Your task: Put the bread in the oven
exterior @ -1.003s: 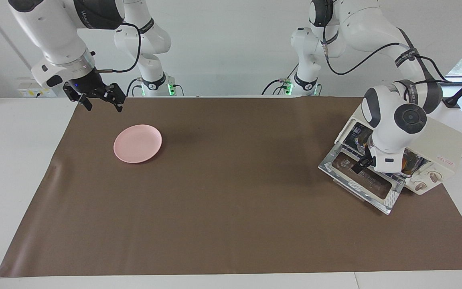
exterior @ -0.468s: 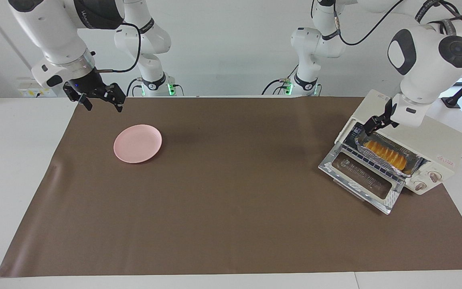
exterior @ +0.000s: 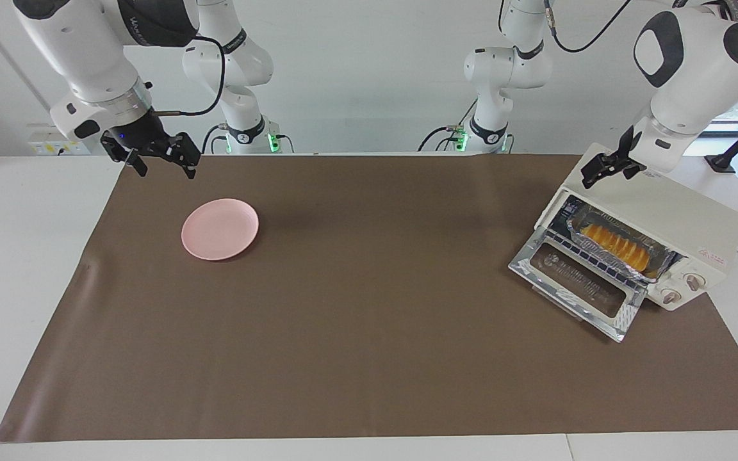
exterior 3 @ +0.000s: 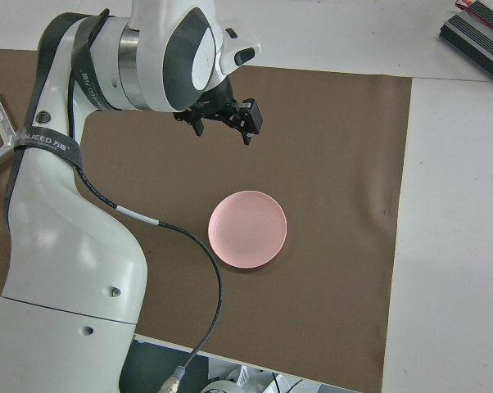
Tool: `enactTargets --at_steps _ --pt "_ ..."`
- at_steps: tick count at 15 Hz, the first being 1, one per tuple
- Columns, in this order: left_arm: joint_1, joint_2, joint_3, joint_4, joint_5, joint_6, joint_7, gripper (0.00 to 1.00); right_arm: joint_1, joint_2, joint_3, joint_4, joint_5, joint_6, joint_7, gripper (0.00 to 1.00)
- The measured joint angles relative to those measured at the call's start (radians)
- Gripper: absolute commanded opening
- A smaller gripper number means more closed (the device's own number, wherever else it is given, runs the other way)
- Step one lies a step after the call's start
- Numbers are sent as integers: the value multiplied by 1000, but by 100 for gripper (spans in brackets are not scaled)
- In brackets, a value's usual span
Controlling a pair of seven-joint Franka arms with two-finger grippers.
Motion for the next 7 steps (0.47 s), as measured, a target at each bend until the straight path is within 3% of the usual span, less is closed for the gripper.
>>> enactTargets --at_steps 7 --pt "35 -5 -52 -9 -6 59 56 100 0 0 0 0 0 0 0 100"
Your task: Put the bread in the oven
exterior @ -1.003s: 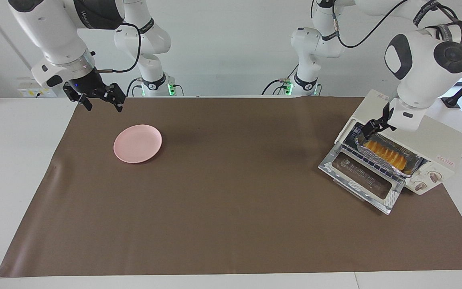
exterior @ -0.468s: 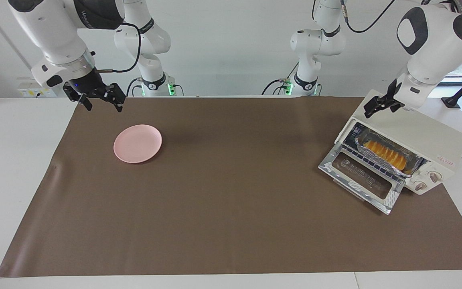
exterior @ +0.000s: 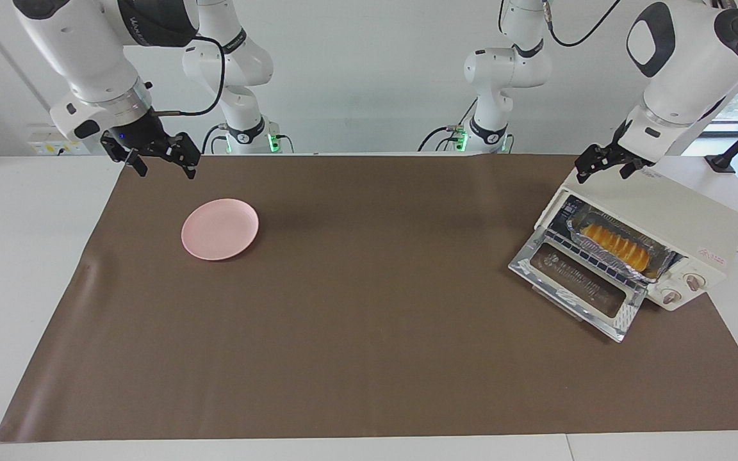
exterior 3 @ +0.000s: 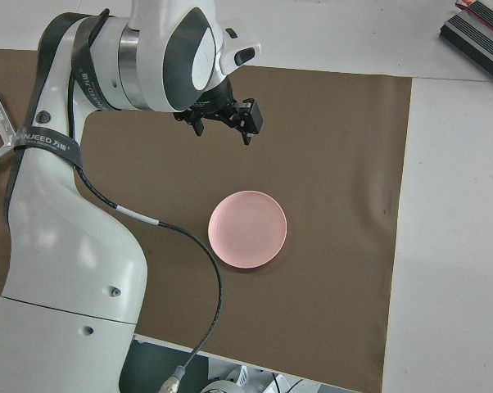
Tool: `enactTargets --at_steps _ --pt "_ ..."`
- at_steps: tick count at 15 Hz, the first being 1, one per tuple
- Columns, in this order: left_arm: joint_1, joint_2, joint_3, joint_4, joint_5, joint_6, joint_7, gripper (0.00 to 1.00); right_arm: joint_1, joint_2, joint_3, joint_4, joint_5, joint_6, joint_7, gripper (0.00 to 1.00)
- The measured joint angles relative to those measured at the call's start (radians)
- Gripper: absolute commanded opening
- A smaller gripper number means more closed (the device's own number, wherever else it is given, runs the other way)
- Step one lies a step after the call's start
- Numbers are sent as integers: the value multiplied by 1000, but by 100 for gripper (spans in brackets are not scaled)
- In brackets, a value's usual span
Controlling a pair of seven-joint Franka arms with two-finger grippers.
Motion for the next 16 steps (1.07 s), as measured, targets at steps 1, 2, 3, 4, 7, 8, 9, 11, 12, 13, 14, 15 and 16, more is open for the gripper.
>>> enactTargets --at_steps 1,2,3,4,7,8,9,11,12,13,14,15,16 --pt "4 0 -3 0 -9 4 0 100 0 0 0 0 0 0 0 100" --pt "9 1 -4 0 -22 11 1 100 0 0 0 0 0 0 0 100" --pt "12 1 -5 1 -30 16 2 100 0 0 0 0 0 0 0 100" --pt "13 1 -7 1 -33 19 3 100 0 0 0 0 0 0 0 100" --pt "21 3 -46 1 -41 44 5 100 0 0 0 0 0 0 0 100" --pt "25 3 -60 1 -41 50 5 100 0 0 0 0 0 0 0 100" --pt "26 4 -66 1 -42 53 5 100 0 0 0 0 0 0 0 100" --pt "28 4 -67 1 -42 55 5 100 0 0 0 0 0 0 0 100" --pt "31 4 -67 1 -42 56 5 100 0 0 0 0 0 0 0 100" --pt "34 4 -67 1 -42 57 5 100 0 0 0 0 0 0 0 100" --pt "38 4 -67 1 -42 57 5 100 0 0 0 0 0 0 0 100" --pt "39 4 -67 2 -42 58 5 100 0 0 0 0 0 0 0 100" --pt "40 4 -67 2 -42 59 5 100 0 0 0 0 0 0 0 100"
